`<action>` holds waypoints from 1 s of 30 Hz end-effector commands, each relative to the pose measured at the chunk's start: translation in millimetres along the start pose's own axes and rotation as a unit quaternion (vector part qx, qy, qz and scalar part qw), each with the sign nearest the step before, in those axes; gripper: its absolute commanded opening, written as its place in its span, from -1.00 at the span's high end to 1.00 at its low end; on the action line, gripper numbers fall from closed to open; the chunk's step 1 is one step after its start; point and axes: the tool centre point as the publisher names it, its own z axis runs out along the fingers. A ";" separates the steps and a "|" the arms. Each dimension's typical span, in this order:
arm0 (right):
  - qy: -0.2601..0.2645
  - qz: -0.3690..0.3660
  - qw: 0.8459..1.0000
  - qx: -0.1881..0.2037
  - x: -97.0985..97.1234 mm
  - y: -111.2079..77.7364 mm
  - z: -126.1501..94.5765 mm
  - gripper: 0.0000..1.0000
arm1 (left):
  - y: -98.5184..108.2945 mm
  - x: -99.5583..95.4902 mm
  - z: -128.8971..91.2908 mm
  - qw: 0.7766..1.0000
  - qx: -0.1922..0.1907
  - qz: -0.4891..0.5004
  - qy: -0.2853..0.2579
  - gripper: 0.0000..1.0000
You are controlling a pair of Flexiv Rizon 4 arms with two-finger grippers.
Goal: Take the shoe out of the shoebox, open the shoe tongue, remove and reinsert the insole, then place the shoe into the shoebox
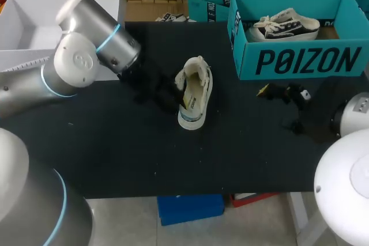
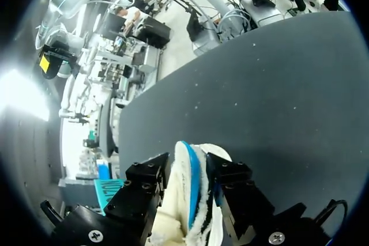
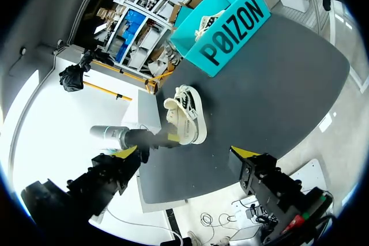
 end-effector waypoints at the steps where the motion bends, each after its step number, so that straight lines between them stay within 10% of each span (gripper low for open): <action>1: 0.005 0.005 0.999 0.034 -5.3 2.1 -6.3 -1.00 | 1.8 0.8 2.3 1.000 -0.007 0.001 0.008 0.35; 9: 0.005 0.005 0.999 0.034 -5.3 2.1 -6.3 -1.00 | 4.6 -1.3 8.9 1.000 -0.014 0.009 0.010 1.00; 30: 0.005 0.005 0.999 0.034 -5.3 2.1 -6.3 -1.00 | 28.7 -2.2 8.5 0.999 -0.037 -0.001 0.006 1.00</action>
